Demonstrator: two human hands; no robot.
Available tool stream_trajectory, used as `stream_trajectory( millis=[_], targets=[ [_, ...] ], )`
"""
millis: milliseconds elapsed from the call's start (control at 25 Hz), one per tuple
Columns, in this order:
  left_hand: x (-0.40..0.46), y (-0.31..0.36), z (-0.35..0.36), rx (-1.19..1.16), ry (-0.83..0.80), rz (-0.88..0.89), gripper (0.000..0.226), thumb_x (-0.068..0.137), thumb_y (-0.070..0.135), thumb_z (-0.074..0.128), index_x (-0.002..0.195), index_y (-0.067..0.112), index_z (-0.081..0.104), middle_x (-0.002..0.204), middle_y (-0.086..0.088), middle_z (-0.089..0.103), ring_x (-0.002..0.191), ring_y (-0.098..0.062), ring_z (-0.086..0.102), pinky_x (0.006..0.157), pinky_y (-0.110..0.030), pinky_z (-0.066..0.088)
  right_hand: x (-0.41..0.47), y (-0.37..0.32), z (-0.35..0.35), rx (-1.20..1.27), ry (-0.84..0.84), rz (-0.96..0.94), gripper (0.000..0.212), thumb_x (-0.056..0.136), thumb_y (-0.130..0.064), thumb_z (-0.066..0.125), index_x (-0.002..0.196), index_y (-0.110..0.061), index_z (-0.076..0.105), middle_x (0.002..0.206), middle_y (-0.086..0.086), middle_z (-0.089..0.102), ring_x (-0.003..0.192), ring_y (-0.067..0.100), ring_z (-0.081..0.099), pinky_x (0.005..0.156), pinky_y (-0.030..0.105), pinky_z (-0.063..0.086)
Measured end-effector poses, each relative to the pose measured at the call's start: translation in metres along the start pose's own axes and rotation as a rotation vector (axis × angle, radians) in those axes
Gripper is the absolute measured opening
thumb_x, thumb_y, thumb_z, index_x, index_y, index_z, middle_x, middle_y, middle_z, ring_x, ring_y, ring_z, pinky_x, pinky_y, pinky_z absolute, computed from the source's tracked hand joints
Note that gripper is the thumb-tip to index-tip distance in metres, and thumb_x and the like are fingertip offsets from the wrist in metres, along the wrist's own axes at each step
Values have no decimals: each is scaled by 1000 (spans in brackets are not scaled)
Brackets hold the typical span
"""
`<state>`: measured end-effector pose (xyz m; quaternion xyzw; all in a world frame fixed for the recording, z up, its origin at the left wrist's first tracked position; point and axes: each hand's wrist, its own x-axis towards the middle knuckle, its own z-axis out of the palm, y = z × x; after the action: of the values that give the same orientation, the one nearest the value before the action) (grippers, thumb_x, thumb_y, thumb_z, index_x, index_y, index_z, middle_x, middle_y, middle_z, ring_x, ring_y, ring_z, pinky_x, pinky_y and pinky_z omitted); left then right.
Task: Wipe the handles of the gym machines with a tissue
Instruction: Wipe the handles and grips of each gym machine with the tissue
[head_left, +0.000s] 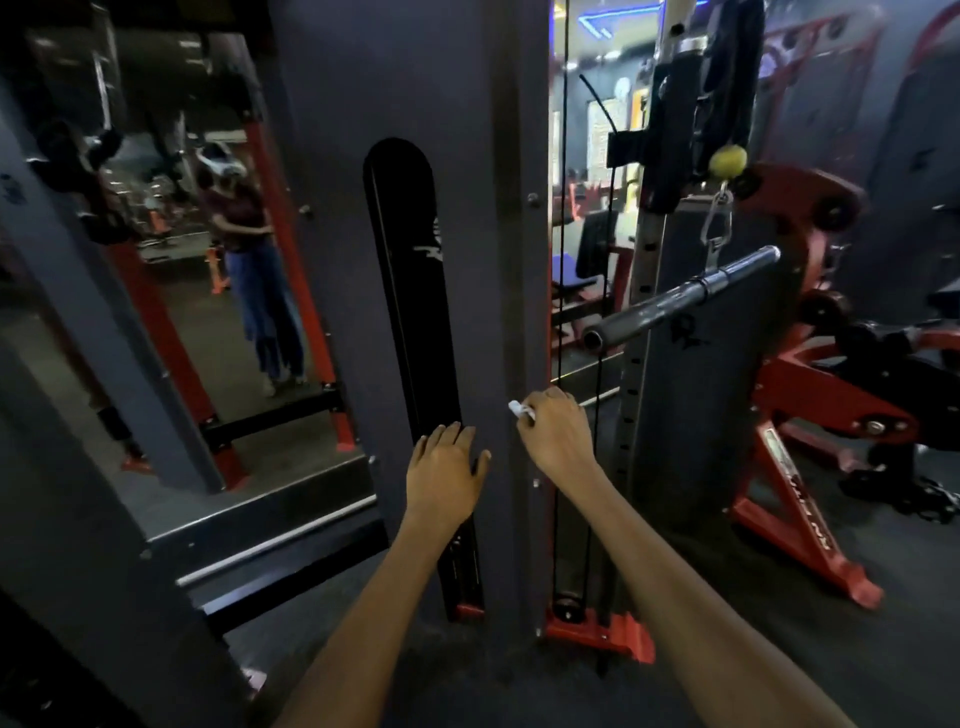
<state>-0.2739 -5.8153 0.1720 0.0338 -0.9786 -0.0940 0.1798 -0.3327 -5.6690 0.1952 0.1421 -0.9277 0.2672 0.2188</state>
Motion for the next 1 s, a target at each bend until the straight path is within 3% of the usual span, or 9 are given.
stream_trajectory(
  millis=[360,560,800,880,1000],
  targets=[
    [161,-61,25,-75,28,310,52,103,43,35,148,18,36,156,-2,33,145,-16,25,119,-33,14,131,-25,49,-20,261,185,22,90,-20,56,79,-2,63,85,16,60,79,33,59,70,45,50],
    [240,-80,9,-138,97,459,53,103,42,33,151,19,31,159,-3,26,148,-18,18,120,-34,7,190,-44,55,-56,438,249,13,87,-14,59,86,-3,66,88,15,62,85,30,58,70,41,50],
    [341,-32,-38,-353,306,632,53,101,32,44,149,12,35,158,-10,26,148,-25,16,120,-37,3,255,-44,21,-116,713,335,17,92,-15,54,93,-2,66,91,11,63,82,23,60,65,31,48],
    [364,-6,-50,-374,362,676,56,101,32,43,151,12,29,160,-10,20,149,-25,11,120,-37,1,270,-37,8,-115,803,316,21,94,-19,51,94,-5,66,90,9,65,83,22,61,64,30,48],
    [398,31,-65,-399,430,740,59,102,31,39,154,12,18,162,-11,6,150,-24,1,119,-36,-5,289,-28,-17,-182,943,326,24,91,-12,51,111,-5,63,104,14,62,94,28,58,73,35,48]
  ],
)
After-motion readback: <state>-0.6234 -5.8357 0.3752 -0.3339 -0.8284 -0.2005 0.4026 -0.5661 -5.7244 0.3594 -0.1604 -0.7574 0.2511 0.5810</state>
